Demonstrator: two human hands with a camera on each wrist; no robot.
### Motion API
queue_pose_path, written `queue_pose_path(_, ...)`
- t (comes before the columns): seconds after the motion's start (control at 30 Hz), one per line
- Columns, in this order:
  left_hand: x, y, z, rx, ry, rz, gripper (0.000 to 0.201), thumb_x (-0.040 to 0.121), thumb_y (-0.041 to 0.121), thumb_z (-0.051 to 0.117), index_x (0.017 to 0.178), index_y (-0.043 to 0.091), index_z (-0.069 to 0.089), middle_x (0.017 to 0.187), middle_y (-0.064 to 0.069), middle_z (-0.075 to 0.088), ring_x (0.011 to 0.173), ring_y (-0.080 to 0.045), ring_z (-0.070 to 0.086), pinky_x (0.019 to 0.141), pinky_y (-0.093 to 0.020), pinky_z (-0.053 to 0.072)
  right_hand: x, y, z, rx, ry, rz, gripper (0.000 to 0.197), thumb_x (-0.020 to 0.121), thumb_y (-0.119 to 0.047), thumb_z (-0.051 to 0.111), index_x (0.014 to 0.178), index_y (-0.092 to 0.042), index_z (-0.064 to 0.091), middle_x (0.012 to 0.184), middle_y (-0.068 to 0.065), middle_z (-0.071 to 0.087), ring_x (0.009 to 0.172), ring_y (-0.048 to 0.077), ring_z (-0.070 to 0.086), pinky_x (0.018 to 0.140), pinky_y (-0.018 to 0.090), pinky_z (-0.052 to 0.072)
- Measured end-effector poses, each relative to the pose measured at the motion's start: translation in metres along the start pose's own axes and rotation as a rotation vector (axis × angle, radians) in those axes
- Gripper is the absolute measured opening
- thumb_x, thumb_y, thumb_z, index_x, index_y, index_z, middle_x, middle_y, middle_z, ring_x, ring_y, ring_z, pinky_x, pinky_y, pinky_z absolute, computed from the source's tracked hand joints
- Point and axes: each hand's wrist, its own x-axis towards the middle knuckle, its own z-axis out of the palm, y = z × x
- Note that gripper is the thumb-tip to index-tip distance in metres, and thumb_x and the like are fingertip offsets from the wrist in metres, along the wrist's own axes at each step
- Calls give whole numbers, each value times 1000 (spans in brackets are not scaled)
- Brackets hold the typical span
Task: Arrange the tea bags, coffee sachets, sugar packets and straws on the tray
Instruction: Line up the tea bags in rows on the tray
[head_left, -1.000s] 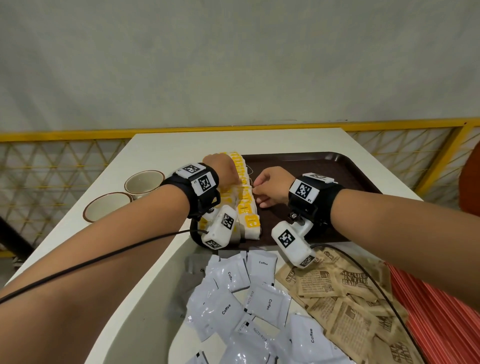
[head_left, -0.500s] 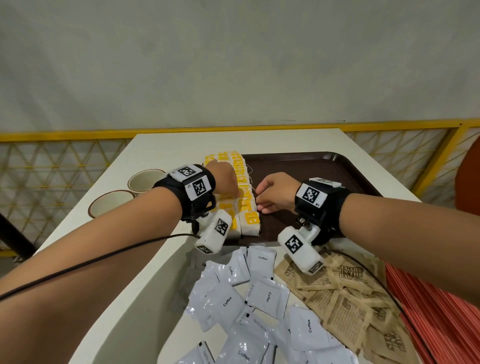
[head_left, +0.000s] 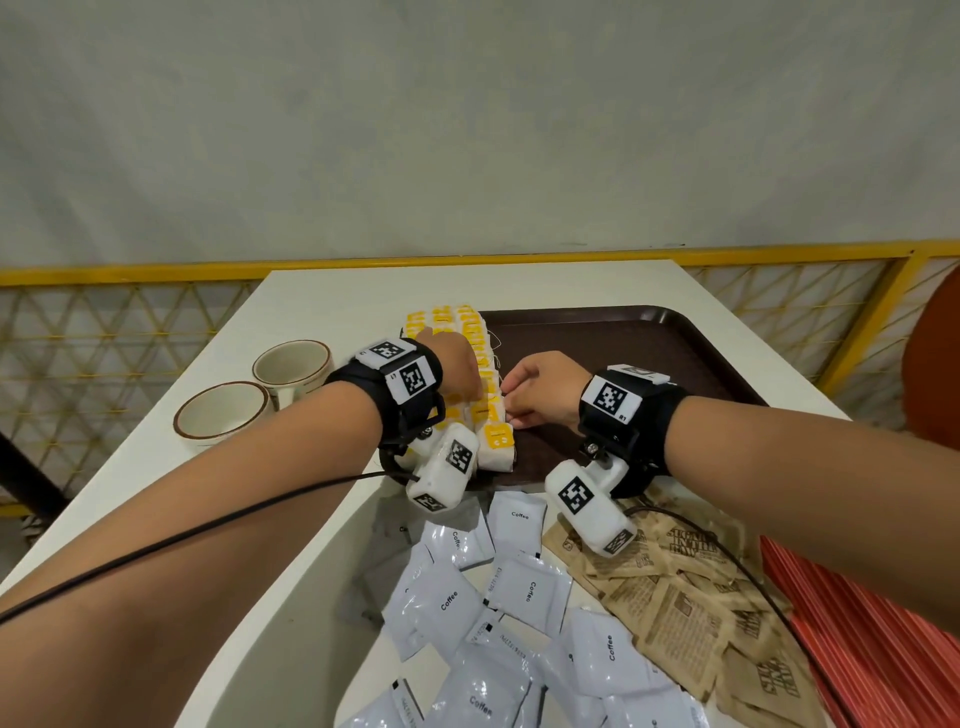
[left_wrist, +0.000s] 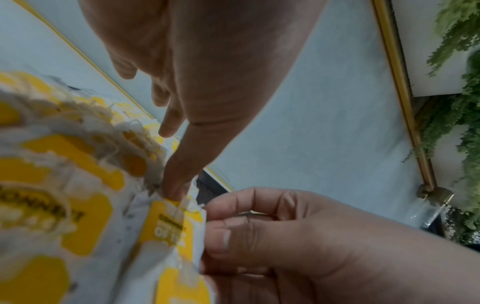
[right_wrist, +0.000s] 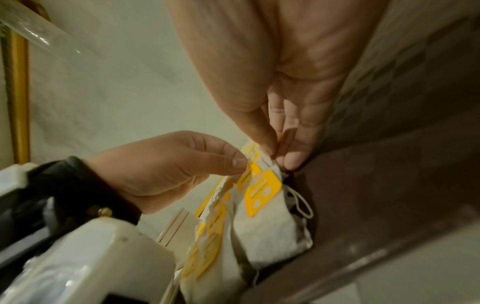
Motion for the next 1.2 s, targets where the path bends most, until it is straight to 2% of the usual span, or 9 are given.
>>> queue_pose_path(0.1, -1, 0, 0, 6, 5, -18, 30, 90, 37, 58, 107, 16, 70, 116, -2, 64, 122, -21, 48, 117, -40, 4, 0, 1, -3, -7, -8, -22, 20, 85, 12, 58, 79, -6, 55, 76, 17, 61, 68, 22, 62, 80, 39, 57)
queue_pose_path(0.2, -3, -1, -1, 16, 53, -28, 31, 89, 39, 60, 106, 16, 71, 115, -2, 64, 120, -20, 49, 118, -39, 6, -2, 1, -6, -67, -2, -33, 18, 86, 3, 64, 78, -10, 55, 75, 12, 61, 66, 18, 61, 71, 33, 56)
queue_pose_path(0.37, -8, -6, -7, -2, 28, -23, 27, 83, 49, 65, 79, 23, 69, 106, 0, 62, 132, -27, 38, 117, -48, 10, -9, 1, -5, -189, -81, -8, 19, 83, -7, 72, 74, -12, 56, 70, 7, 62, 62, 13, 61, 61, 25, 53)
queue_pose_path(0.47, -17, 0, -7, 112, -31, -40, 37, 84, 52, 62, 101, 21, 71, 131, -1, 51, 145, -31, 5, 117, -50, 11, -8, 0, -1, -227, -88, -29, 21, 81, 0, 72, 77, -12, 55, 72, 9, 62, 62, 14, 61, 64, 27, 54)
queue_pose_path(0.77, -23, 8, -4, 230, -79, -49, 43, 88, 48, 57, 116, 16, 64, 149, -11, 35, 146, -33, 1, 116, -53, 3, -11, 4, -1, -177, -67, -66, 24, 76, 8, 73, 84, -9, 58, 78, 12, 64, 67, 18, 64, 65, 30, 56)
queue_pose_path(0.97, -23, 6, -6, 200, -91, 48, 37, 90, 41, 58, 109, 11, 68, 120, -5, 62, 129, -23, 42, 117, -43, 1, -12, 7, 1, -179, -73, -107, 27, 74, 13, 71, 81, -9, 58, 71, 8, 63, 64, 16, 61, 58, 26, 52)
queue_pose_path(1.07, -23, 1, -6, 103, -43, 89, 27, 87, 34, 64, 101, 13, 71, 106, -1, 67, 108, -19, 57, 99, -33, 38, -11, 7, 1, -178, -69, -112, 25, 74, 12, 71, 81, -9, 59, 72, 8, 63, 64, 17, 62, 56, 25, 52)
queue_pose_path(1.13, -25, -1, -6, 42, -15, 102, 21, 84, 29, 67, 97, 13, 73, 104, -1, 67, 101, -20, 60, 80, -29, 45, -11, 8, 1, -163, -64, -105, 25, 74, 10, 73, 81, -9, 58, 72, 8, 62, 62, 15, 61, 57, 25, 53)
queue_pose_path(1.2, -25, -3, -6, -21, -7, 119, 15, 83, 24, 69, 92, 13, 73, 102, -4, 69, 97, -21, 62, 79, -32, 49, -11, 9, 1, -157, -64, -97, 23, 74, 4, 76, 80, -9, 58, 71, 8, 63, 62, 14, 62, 60, 26, 55)
